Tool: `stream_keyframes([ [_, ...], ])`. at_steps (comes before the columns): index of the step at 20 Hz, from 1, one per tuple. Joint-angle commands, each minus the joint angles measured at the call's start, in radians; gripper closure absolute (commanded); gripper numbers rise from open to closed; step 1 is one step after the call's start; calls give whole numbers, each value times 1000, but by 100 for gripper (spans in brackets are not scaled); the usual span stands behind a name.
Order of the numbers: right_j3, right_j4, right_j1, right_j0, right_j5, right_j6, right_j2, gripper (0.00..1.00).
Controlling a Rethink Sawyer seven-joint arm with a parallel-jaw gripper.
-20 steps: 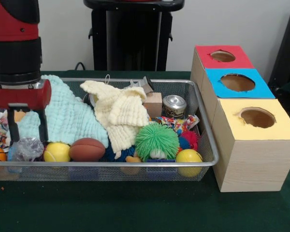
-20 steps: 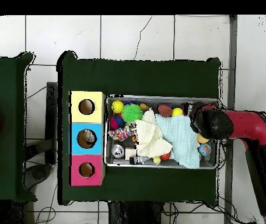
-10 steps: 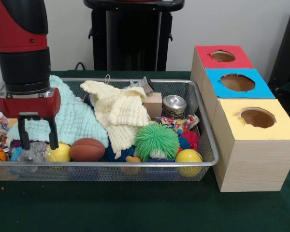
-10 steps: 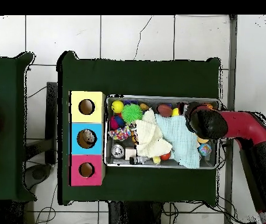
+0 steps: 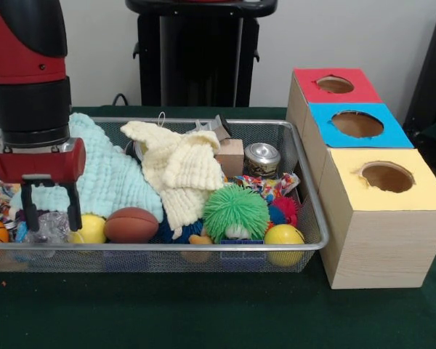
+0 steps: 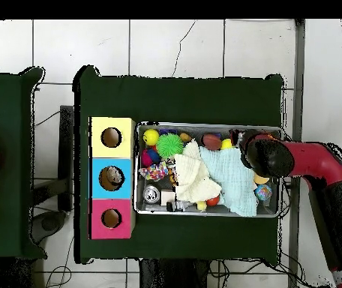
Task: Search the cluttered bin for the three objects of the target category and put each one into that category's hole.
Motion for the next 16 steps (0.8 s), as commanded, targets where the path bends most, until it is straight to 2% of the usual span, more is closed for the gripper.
stream_keyframes([
  [1,-45,-94,37,5,-16,-271,-16,0],
  [4,-31,-108,34,-3,-50,-282,-3,0],
  [5,-35,-99,39,-2,-45,-282,0,100],
  [16,-38,-101,20,29,-11,-257,-32,100],
])
